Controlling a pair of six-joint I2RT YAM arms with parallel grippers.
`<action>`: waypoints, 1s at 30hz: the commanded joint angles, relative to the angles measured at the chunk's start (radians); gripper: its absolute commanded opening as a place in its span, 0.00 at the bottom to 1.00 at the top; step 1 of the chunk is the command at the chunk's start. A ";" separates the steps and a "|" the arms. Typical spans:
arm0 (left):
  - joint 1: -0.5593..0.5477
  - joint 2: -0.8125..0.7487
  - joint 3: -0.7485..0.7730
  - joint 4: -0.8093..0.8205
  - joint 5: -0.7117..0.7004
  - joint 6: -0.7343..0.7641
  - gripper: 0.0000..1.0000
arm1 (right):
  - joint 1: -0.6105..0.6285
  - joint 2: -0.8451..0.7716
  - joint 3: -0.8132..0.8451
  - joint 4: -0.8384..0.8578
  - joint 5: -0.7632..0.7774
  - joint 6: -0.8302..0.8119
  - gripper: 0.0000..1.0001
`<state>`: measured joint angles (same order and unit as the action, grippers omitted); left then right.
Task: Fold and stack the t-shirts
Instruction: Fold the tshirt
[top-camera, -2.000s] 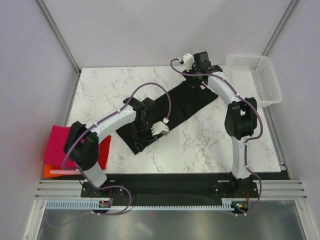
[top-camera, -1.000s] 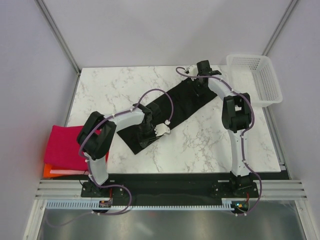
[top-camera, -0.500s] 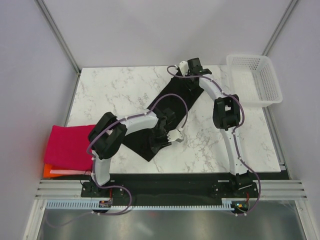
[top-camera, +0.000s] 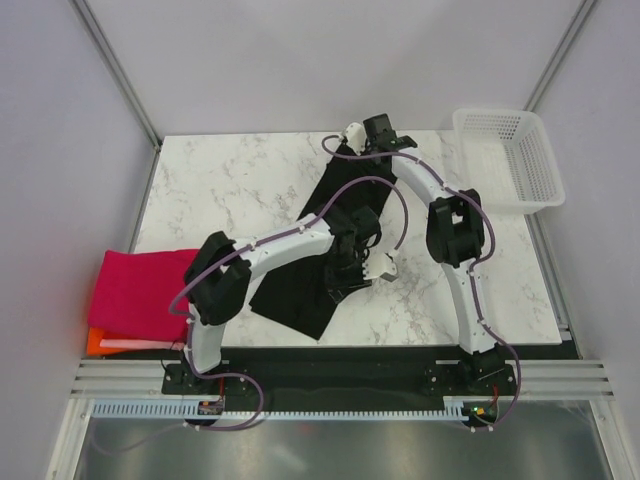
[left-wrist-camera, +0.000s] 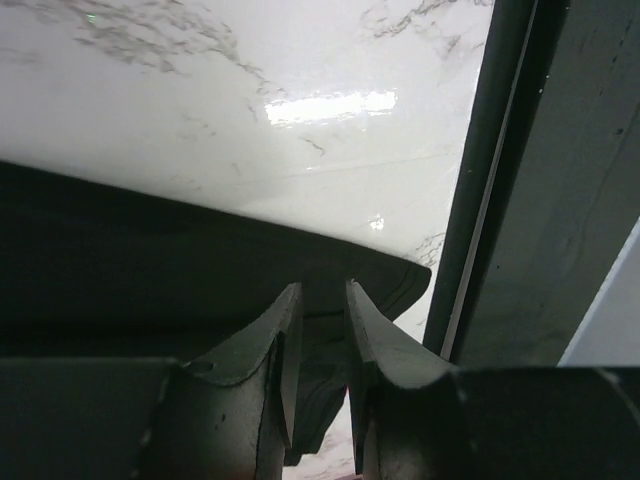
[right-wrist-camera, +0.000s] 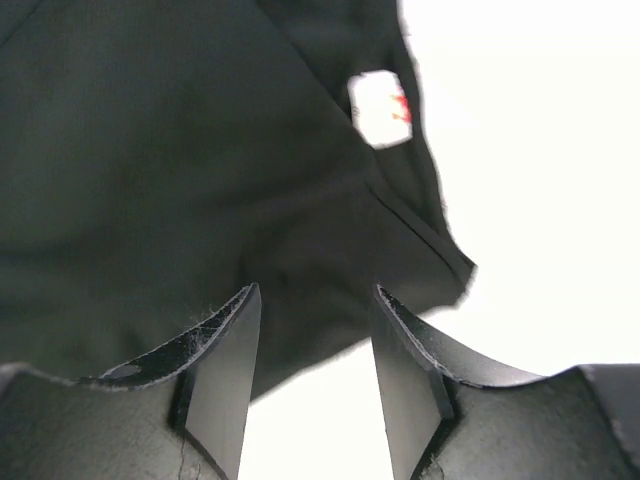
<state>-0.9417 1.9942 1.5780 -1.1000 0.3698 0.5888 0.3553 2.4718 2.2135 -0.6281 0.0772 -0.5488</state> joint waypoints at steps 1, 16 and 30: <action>0.004 -0.106 0.056 -0.058 -0.069 0.068 0.31 | -0.010 -0.189 -0.005 -0.002 0.027 -0.016 0.57; 0.014 -0.051 -0.127 0.094 -0.131 0.049 0.29 | -0.068 -0.102 -0.014 -0.024 -0.157 0.240 0.49; 0.014 0.112 -0.027 0.120 -0.048 0.031 0.28 | -0.102 0.065 0.058 -0.039 -0.231 0.274 0.49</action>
<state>-0.9287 2.0636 1.4944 -1.0164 0.2729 0.6250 0.2508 2.4950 2.2116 -0.6598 -0.1070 -0.3031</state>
